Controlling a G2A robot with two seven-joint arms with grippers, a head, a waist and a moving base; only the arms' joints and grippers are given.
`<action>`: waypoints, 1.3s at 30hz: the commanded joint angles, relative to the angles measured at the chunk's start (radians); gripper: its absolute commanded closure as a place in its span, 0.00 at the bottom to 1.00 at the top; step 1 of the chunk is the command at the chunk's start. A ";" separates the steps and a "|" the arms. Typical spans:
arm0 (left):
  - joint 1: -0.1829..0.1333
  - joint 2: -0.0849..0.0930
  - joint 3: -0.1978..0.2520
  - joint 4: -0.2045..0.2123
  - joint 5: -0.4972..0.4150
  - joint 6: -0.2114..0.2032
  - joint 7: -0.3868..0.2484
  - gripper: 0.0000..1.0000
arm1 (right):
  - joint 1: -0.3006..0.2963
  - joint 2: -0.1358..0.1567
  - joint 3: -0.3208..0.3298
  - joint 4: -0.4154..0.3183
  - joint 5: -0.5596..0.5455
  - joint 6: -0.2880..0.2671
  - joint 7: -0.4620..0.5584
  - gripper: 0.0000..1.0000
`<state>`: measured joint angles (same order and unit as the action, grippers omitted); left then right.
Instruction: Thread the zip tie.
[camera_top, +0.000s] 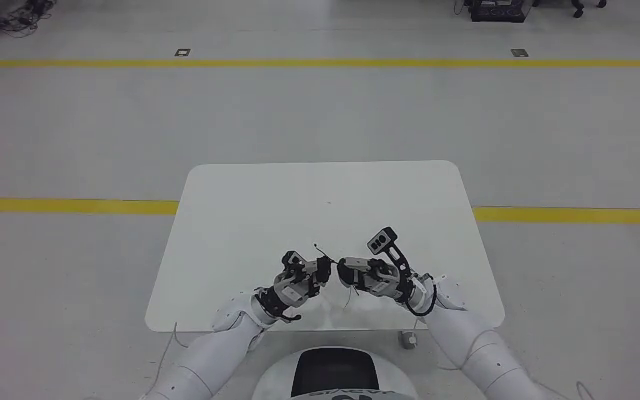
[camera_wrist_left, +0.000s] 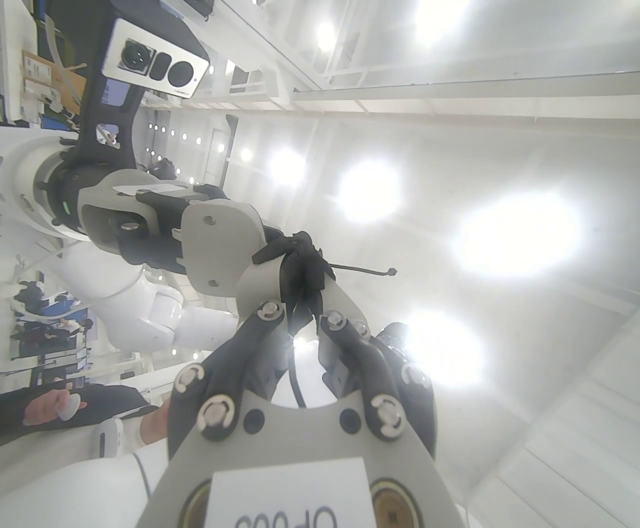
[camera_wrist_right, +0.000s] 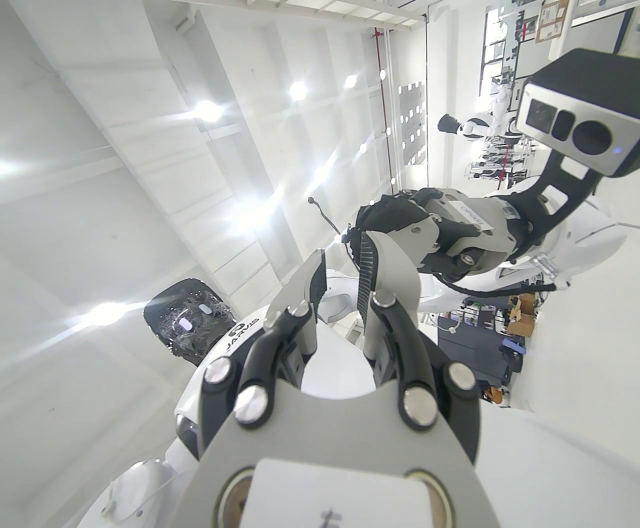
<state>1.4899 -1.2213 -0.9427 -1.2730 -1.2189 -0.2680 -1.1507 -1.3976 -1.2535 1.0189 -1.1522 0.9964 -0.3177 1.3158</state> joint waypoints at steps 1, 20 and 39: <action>0.000 0.000 0.000 0.000 0.001 0.000 0.000 1.00 | 0.000 -0.001 0.001 0.001 -0.001 0.001 0.000 0.85; 0.002 -0.003 -0.002 0.002 0.007 0.008 -0.005 1.00 | 0.003 -0.008 0.005 0.017 -0.004 0.011 -0.003 0.87; 0.002 -0.006 -0.005 0.005 0.012 0.012 -0.004 1.00 | 0.003 -0.013 0.012 0.023 -0.012 0.015 0.003 0.98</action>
<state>1.4919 -1.2268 -0.9477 -1.2684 -1.2074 -0.2559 -1.1548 -1.3943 -1.2661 1.0303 -1.1298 0.9851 -0.3031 1.3183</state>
